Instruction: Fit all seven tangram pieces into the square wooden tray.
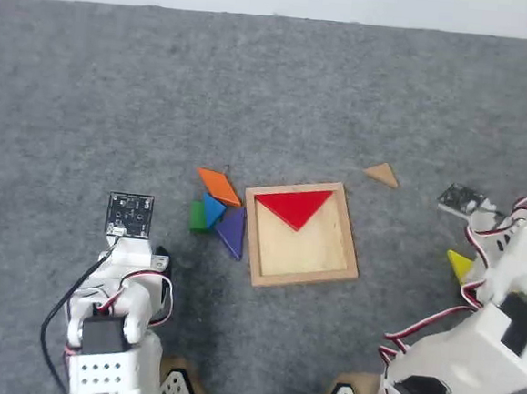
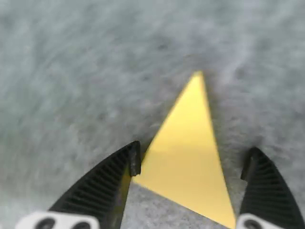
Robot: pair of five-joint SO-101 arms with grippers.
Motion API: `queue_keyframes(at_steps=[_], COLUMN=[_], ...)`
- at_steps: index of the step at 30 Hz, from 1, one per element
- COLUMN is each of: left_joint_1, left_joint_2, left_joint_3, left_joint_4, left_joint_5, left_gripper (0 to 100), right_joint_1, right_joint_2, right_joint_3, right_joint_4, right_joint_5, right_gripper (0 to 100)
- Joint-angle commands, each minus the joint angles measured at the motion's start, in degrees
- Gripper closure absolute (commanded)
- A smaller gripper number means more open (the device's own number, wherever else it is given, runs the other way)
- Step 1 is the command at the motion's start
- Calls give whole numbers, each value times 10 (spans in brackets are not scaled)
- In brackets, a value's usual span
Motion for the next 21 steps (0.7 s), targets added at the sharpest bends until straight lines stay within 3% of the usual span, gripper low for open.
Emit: queue_keyframes(at_steps=[1, 8, 13, 15, 21], left_joint_1=[-2, -2, -2, -2, -2], left_joint_2=[-13, -13, -13, -13, -13], left_joint_3=[-7, -7, -7, -7, -7], left_joint_4=[4, 4, 4, 4, 4], left_joint_5=[6, 6, 6, 6, 6], left_gripper=[900, 900, 900, 900, 900], right_joint_1=[18, 26, 20, 28, 87], right_joint_2=[15, 77, 81, 71, 28], right_joint_3=[-25, -123, -218, -263, -316], right_joint_4=[-58, -37, 127, 166, 182], right_joint_5=[-131, -363, -283, -292, -353], right_gripper=[630, 630, 713, 761, 768])
